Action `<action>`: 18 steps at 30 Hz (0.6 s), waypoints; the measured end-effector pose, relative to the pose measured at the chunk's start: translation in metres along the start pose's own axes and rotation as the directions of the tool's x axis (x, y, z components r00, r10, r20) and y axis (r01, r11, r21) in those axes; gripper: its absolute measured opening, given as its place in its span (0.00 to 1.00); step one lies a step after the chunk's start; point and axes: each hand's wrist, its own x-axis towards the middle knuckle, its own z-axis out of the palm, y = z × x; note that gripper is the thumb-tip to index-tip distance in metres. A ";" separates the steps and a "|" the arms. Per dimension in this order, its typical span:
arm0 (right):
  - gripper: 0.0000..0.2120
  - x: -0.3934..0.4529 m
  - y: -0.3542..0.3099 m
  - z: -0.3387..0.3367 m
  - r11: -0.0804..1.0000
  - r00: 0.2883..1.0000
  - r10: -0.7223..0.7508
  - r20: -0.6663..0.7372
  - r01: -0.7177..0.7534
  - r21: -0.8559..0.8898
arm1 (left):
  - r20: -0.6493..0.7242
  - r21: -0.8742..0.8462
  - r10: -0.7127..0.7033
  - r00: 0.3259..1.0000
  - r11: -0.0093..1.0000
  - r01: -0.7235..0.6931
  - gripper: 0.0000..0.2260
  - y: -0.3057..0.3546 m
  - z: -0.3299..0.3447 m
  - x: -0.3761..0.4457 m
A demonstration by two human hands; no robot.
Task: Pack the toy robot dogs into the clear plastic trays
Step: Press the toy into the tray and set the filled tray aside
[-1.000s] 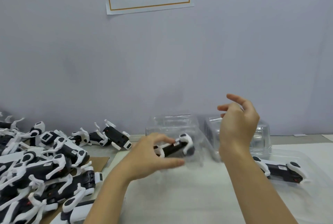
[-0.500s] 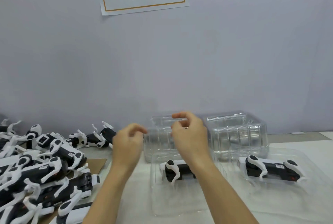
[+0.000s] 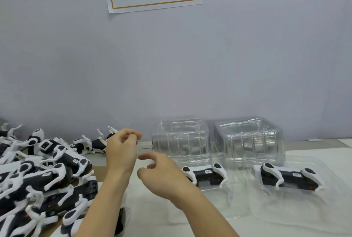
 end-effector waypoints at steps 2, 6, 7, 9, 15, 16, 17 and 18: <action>0.21 0.000 0.000 -0.008 0.999 1.000 0.024 -0.016 -0.024 -0.047 | 0.012 -0.004 -0.004 1.000 1.000 0.004 0.13 -0.001 0.000 0.000; 0.23 0.000 0.001 -0.025 0.992 0.996 0.074 -0.044 -0.077 -0.095 | 0.043 0.006 -0.009 0.999 1.000 0.009 0.13 -0.003 0.001 0.000; 0.23 -0.001 0.001 -0.030 0.990 0.995 0.083 -0.046 -0.088 -0.109 | 0.049 0.008 -0.015 0.999 1.000 0.015 0.13 -0.003 0.001 0.000; 0.23 -0.001 0.001 -0.040 0.983 0.993 0.096 -0.062 -0.104 -0.151 | 0.059 0.013 -0.031 0.998 0.999 0.031 0.13 -0.005 0.002 0.000; 0.21 -0.009 0.006 -0.072 0.936 0.979 0.152 -0.138 -0.187 -0.298 | 0.081 0.031 -0.056 0.995 0.998 0.053 0.14 -0.008 0.003 -0.002; 0.20 -0.010 0.007 -0.077 0.928 0.976 0.161 -0.146 -0.200 -0.313 | 0.086 0.034 -0.057 0.995 0.998 0.054 0.14 -0.007 0.003 -0.003; 0.19 -0.011 0.007 -0.081 0.923 0.973 0.171 -0.152 -0.213 -0.321 | 0.091 0.037 -0.059 0.994 0.998 0.056 0.15 -0.007 0.004 -0.003; 0.19 -0.012 0.007 -0.086 0.916 0.970 0.185 -0.157 -0.228 -0.330 | 0.096 0.041 -0.060 0.994 0.998 0.057 0.14 -0.007 0.004 -0.003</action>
